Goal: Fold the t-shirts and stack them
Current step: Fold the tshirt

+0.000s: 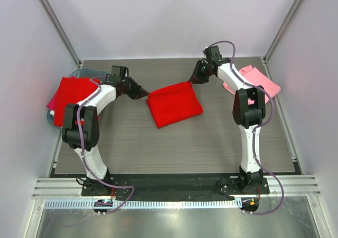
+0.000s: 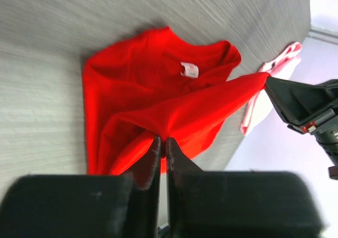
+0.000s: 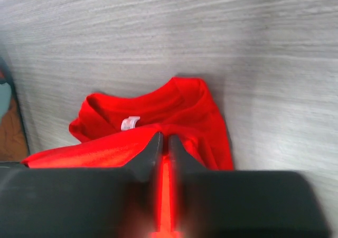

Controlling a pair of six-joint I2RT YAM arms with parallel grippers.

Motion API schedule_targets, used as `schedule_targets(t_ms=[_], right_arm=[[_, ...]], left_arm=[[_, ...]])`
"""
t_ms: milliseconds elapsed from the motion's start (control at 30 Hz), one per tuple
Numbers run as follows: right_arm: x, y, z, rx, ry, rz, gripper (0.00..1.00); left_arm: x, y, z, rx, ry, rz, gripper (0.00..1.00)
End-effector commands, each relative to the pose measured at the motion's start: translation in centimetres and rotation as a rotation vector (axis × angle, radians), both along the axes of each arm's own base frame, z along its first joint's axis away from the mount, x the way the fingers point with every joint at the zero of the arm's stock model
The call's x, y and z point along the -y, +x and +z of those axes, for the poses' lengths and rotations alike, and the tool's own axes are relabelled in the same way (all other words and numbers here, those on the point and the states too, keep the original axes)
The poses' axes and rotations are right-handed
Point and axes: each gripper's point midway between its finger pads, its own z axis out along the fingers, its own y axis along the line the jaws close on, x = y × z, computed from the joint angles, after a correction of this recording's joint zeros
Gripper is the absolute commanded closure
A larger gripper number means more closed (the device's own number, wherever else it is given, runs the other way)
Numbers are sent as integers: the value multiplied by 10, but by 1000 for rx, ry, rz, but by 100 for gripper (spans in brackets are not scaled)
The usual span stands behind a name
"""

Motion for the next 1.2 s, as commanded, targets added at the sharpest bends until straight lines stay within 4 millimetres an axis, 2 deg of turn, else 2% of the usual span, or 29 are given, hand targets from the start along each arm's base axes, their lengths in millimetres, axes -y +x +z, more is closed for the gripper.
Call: schedule_targets(t_ms=[0, 33, 67, 133, 200, 233, 300, 333, 367, 400, 433, 467, 500, 533, 567, 633, 667, 733, 767, 900, 1033, 1167], right_arm=[[-1, 27, 17, 74, 53, -20, 48], [0, 27, 14, 70, 51, -26, 36], [0, 31, 17, 89, 54, -30, 9], [2, 28, 19, 99, 43, -40, 0], [6, 26, 23, 130, 24, -24, 0], [10, 19, 25, 131, 11, -23, 0], [16, 13, 25, 151, -13, -10, 2], [18, 2, 13, 127, -22, 1, 3], [20, -1, 21, 155, -24, 6, 5], [26, -5, 19, 160, -53, -4, 6], [34, -14, 7, 136, -81, -17, 6], [40, -17, 15, 156, -100, -31, 7], [48, -19, 13, 156, -124, -50, 8], [62, -21, 6, 153, -180, -84, 10], [76, -20, 8, 155, -210, -111, 18], [100, -14, 15, 163, -275, -171, 25], [128, -12, 14, 153, -368, -232, 34], [146, -6, 24, 177, -460, -256, 40], [162, -8, 25, 173, -552, -274, 42], [191, -13, 28, 153, -737, -272, 52], [210, -22, 32, 128, -870, -223, 53], [212, -32, 29, 111, -959, -98, 48]], left_arm=[[-8, 25, 10, 77, 15, -2, 88], [-8, 30, 11, 80, 19, -3, 61], [-12, 32, 1, 61, 41, -3, 52], [-15, 34, 1, 55, 59, -8, 40], [-17, 29, 2, 57, 82, -20, 36], [-18, 25, 2, 56, 95, -21, 35], [-21, 12, 0, 63, 139, -23, 33], [-23, 7, -2, 59, 152, -24, 33], [-23, 1, -4, 58, 162, -29, 33], [-22, -10, -9, 51, 177, -47, 33], [-20, -15, -11, 51, 189, -58, 33], [-19, -20, -14, 47, 198, -69, 33], [-12, -29, -21, 35, 207, -98, 33], [-8, -33, -22, 45, 219, -128, 33], [-5, -38, -24, 42, 227, -143, 33], [3, -47, -26, 39, 235, -163, 33], [4, -49, -25, 42, 236, -165, 33], [8, -55, -24, 40, 232, -179, 34], [8, -58, -20, 47, 231, -187, 35], [2, -69, -20, 48, 257, -195, 36], [2, -80, -24, 30, 249, -188, 38], [24, -98, -24, 32, 228, -253, 40]])
